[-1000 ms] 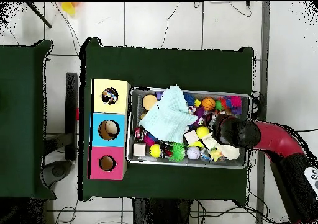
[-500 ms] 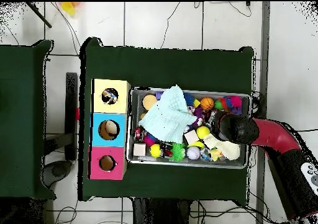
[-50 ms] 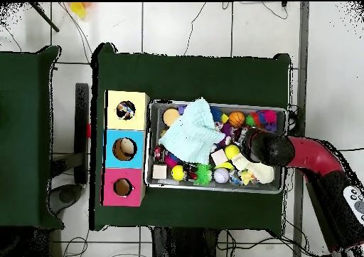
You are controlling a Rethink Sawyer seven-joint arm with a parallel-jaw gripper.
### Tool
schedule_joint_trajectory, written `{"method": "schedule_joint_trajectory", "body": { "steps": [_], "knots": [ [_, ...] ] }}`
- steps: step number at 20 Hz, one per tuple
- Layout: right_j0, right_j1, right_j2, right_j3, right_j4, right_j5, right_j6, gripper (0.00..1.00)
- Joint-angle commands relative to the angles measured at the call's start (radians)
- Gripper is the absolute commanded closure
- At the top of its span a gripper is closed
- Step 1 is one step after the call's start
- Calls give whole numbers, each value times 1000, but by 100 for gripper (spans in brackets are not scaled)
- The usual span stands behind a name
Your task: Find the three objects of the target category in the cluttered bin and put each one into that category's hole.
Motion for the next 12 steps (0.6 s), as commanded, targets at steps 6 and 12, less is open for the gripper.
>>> {"method": "schedule_joint_trajectory", "body": {
  "steps": [6,12],
  "knots": [
    [44,96,18,-70,-121,-37,-220,100],
    [43,96,18,-57,-115,-52,-189,0]
  ]
}}
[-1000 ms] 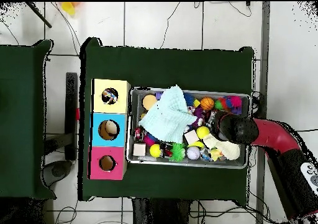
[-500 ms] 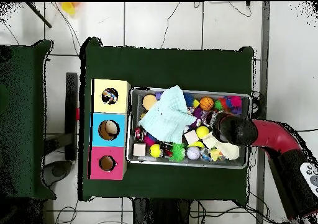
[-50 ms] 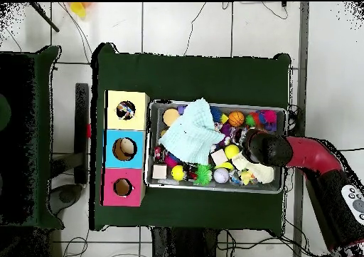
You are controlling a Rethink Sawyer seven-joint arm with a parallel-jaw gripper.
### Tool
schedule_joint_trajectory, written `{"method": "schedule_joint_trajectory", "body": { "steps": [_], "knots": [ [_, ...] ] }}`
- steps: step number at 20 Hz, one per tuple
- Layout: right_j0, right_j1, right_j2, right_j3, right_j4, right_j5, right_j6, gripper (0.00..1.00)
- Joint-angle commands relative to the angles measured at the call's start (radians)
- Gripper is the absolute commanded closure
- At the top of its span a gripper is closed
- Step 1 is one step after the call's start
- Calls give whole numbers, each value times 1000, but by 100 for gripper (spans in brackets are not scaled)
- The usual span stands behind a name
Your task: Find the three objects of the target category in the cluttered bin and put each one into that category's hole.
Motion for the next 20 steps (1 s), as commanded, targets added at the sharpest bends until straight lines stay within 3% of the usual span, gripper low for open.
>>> {"method": "schedule_joint_trajectory", "body": {
  "steps": [1,14,20],
  "knots": [
    [34,95,19,-51,-81,-54,-188,0],
    [48,81,-7,-32,-104,-120,-116,0],
    [57,155,-15,-114,-107,-99,-143,0]
  ]
}}
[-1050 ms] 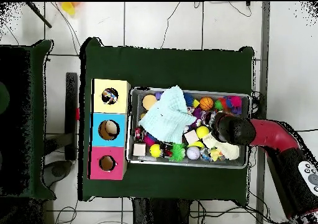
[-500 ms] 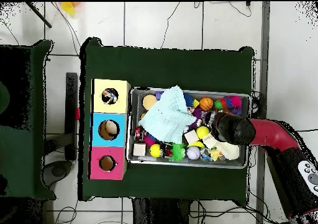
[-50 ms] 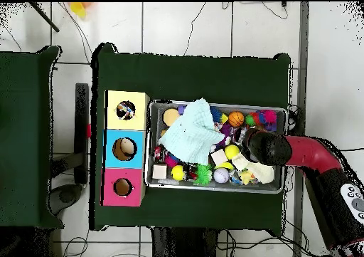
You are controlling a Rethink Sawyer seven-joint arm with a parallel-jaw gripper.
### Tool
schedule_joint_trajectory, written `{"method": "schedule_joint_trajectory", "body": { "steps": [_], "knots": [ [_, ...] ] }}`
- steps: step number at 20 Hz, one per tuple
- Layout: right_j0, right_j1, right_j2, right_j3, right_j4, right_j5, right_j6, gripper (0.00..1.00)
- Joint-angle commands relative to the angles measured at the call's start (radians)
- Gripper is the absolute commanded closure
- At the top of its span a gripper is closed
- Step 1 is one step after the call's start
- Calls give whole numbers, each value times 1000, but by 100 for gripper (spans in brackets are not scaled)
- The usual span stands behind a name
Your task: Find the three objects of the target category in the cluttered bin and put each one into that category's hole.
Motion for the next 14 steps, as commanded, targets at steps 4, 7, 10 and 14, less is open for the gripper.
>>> {"method": "schedule_joint_trajectory", "body": {
  "steps": [4,7,10,14],
  "knots": [
    [40,195,1,-131,-98,-95,-162,0],
    [34,235,10,-155,-98,-104,-176,0],
    [38,230,7,-153,-88,-90,-167,0],
    [44,164,0,-100,-68,-58,-136,0]
  ]
}}
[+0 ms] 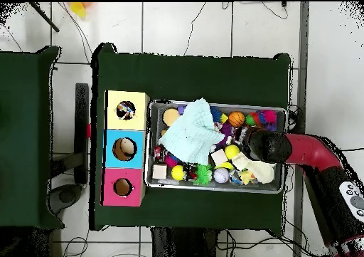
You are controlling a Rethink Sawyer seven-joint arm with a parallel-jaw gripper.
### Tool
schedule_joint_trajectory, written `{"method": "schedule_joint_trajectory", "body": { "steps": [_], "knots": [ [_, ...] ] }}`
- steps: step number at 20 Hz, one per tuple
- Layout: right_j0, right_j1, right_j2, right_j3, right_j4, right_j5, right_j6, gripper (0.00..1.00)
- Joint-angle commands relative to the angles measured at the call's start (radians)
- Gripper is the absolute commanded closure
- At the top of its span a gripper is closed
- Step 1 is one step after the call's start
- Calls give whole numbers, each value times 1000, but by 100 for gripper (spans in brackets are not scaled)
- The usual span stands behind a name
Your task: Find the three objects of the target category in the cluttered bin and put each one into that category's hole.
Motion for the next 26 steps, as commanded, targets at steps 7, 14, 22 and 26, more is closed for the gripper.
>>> {"method": "schedule_joint_trajectory", "body": {
  "steps": [7,14,22,26],
  "knots": [
    [37,-96,40,98,41,44,-107,0],
    [41,-85,47,90,74,46,-119,0],
    [43,-50,38,86,67,-5,-111,0],
    [49,-40,30,87,57,-23,-100,0]
  ]
}}
